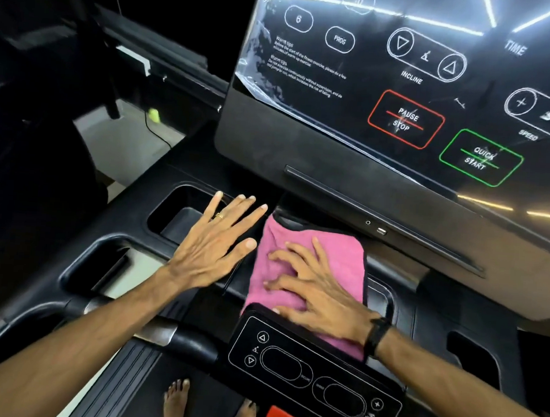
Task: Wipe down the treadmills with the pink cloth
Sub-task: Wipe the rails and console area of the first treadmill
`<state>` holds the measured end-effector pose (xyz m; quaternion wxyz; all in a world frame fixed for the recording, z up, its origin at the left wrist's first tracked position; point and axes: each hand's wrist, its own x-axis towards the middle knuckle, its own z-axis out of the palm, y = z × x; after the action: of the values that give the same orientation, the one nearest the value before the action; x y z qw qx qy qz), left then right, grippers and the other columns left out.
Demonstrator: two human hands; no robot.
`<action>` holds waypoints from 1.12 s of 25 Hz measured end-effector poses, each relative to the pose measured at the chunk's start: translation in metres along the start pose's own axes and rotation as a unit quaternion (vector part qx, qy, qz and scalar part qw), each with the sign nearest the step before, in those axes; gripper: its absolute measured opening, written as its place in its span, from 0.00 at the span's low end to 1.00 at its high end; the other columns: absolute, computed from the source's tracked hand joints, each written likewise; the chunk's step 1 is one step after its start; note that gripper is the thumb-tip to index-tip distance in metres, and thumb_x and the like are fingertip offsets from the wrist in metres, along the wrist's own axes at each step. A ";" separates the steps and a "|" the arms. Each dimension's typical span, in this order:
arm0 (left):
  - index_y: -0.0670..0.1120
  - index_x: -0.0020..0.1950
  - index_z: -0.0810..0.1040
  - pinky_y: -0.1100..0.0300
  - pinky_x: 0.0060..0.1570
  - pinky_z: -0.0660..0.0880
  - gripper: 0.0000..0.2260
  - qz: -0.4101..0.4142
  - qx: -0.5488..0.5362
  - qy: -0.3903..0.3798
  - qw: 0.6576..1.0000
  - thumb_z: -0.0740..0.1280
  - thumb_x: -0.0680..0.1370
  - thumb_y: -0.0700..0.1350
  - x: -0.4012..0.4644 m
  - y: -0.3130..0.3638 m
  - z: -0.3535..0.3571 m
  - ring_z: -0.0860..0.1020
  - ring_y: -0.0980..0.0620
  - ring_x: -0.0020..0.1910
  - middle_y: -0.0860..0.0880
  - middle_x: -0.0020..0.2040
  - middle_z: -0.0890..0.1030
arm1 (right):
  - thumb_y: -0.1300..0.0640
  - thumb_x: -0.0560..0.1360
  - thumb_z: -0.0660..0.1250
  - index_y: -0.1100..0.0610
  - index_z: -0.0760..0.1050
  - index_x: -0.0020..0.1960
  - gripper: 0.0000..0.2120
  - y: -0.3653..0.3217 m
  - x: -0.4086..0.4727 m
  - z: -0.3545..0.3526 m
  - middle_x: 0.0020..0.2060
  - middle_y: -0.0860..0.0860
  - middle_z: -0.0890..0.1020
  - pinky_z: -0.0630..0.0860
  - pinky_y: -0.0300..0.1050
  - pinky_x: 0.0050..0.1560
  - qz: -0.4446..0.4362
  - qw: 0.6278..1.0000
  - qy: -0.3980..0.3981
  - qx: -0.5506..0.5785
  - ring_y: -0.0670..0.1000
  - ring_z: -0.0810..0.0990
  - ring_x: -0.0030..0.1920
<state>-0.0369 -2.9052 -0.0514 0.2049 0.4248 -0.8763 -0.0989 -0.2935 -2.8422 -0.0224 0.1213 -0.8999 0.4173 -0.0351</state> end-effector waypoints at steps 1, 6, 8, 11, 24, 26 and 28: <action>0.51 0.81 0.54 0.41 0.78 0.47 0.29 -0.001 0.002 0.001 1.000 0.42 0.83 0.62 0.000 0.000 0.000 0.54 0.51 0.80 0.47 0.80 0.58 | 0.36 0.77 0.62 0.45 0.78 0.63 0.20 0.005 -0.014 -0.001 0.74 0.47 0.65 0.38 0.68 0.76 -0.016 1.000 0.004 0.017 0.52 0.54 0.79; 0.50 0.81 0.53 0.42 0.78 0.45 0.29 -0.015 0.010 0.005 1.000 0.42 0.83 0.63 0.000 0.003 -0.001 0.53 0.51 0.80 0.47 0.81 0.57 | 0.39 0.77 0.67 0.44 0.78 0.63 0.17 0.033 -0.056 -0.006 0.76 0.44 0.65 0.42 0.69 0.75 -0.037 0.999 0.006 0.028 0.52 0.56 0.79; 0.51 0.82 0.52 0.43 0.78 0.44 0.30 -0.016 0.015 -0.002 1.000 0.42 0.83 0.63 0.002 0.002 -0.001 0.51 0.51 0.80 0.47 0.81 0.56 | 0.40 0.78 0.65 0.45 0.77 0.66 0.18 0.023 -0.030 0.000 0.78 0.45 0.63 0.38 0.67 0.76 -0.036 0.999 0.021 0.022 0.52 0.53 0.81; 0.50 0.82 0.52 0.42 0.78 0.43 0.31 0.001 0.024 -0.014 1.000 0.41 0.82 0.64 0.003 0.002 0.000 0.51 0.51 0.81 0.47 0.81 0.56 | 0.43 0.80 0.63 0.47 0.77 0.67 0.19 0.010 0.010 0.006 0.79 0.45 0.62 0.35 0.63 0.77 -0.030 0.999 0.037 0.008 0.50 0.49 0.81; 0.48 0.81 0.56 0.44 0.78 0.39 0.30 0.060 -0.004 -0.018 0.998 0.45 0.83 0.62 0.006 0.011 -0.006 0.56 0.51 0.80 0.49 0.81 0.57 | 0.41 0.80 0.56 0.47 0.74 0.70 0.23 0.038 -0.112 0.001 0.78 0.50 0.63 0.49 0.74 0.74 0.247 0.959 0.106 -0.088 0.53 0.53 0.81; 0.48 0.81 0.57 0.45 0.78 0.40 0.30 0.058 -0.001 -0.017 0.998 0.45 0.83 0.62 0.010 0.017 -0.003 0.57 0.50 0.79 0.48 0.81 0.57 | 0.40 0.80 0.57 0.47 0.77 0.68 0.22 0.036 -0.135 -0.001 0.77 0.50 0.65 0.51 0.74 0.73 0.254 0.959 0.113 -0.049 0.52 0.52 0.80; 0.47 0.80 0.58 0.45 0.78 0.40 0.30 0.058 0.018 -0.022 0.998 0.43 0.83 0.61 0.010 0.021 0.000 0.58 0.48 0.79 0.47 0.80 0.58 | 0.40 0.79 0.60 0.47 0.78 0.66 0.20 0.031 -0.155 -0.001 0.76 0.48 0.65 0.50 0.74 0.73 0.217 0.968 0.123 -0.009 0.51 0.53 0.80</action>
<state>-0.0572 -2.9003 -0.0417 0.1831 0.3747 -0.9054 -0.0802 -0.4176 -2.7441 -0.0233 0.0654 -0.7776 0.6148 -0.1141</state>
